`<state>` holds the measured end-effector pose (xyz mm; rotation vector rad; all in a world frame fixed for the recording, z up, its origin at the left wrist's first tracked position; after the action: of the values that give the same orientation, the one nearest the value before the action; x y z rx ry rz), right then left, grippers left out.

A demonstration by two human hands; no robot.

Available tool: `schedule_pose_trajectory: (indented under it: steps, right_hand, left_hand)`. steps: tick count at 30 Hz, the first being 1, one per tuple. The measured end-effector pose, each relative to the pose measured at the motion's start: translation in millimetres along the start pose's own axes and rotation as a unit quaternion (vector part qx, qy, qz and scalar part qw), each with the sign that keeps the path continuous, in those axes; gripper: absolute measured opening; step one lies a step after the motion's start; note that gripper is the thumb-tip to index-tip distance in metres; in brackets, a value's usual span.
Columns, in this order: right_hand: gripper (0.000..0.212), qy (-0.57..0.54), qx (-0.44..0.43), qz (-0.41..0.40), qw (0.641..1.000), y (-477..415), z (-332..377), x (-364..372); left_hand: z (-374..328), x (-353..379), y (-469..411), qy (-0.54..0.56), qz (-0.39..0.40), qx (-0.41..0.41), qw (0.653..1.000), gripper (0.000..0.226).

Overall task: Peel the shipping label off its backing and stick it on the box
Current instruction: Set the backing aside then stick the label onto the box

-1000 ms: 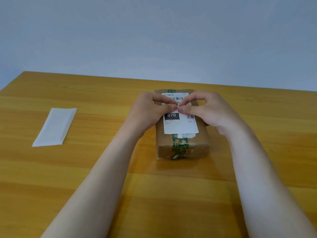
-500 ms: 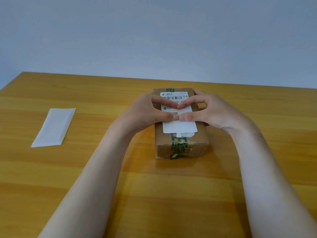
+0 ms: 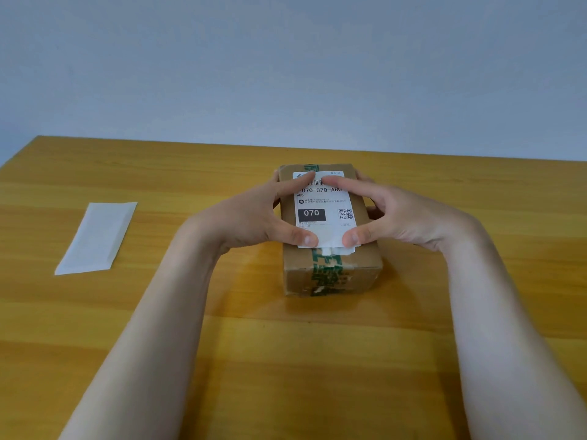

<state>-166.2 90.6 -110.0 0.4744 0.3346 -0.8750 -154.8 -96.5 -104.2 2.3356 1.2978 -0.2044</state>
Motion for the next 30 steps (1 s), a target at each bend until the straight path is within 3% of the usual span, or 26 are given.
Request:
schedule_pose_trajectory:
  steps: [10, 17, 19, 23, 25, 30]
  right_hand:
    - [0.144, -0.021, 0.007, 0.040, 0.999, 3, -3, 7]
    - [0.159, -0.036, 0.010, 0.029, 0.999, 3, -8, 5]
    - [0.138, -0.045, -0.028, 0.002, 0.999, 2, 2, 2]
    - [0.056, -0.038, -0.040, -0.149, 0.987, -1, 17, -18]
    - [0.038, -0.010, -0.031, -0.203, 0.979, -3, 19, -24]
    - [0.007, 0.045, -0.015, -0.236, 0.971, -5, 30, -17]
  left_hand:
    - [4, 1, 3, 0.012, 0.030, 0.012, 0.999, 0.147]
    - [7, 4, 3, 0.044, 0.025, 0.010, 0.999, 0.148]
    - [2, 2, 0, 0.074, -0.024, 0.023, 0.997, 0.129]
    - [-15, -15, -2, 0.071, -0.132, 0.094, 0.984, 0.050]
    - [-20, -22, 1, 0.054, -0.177, 0.101, 0.977, 0.023]
    - [-23, -18, 2, -0.010, -0.225, 0.074, 0.971, 0.007]
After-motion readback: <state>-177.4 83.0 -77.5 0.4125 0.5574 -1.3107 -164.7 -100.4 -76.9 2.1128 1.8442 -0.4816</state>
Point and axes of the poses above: each hand's wrist, its own y-axis away from the middle knuckle, its own x-axis out of the palm, z = x × y, the point moved 8 cm from there along -y, towards the middle knuckle, and after that the axes turned 4 degrees about y, right-handed, at the moved point
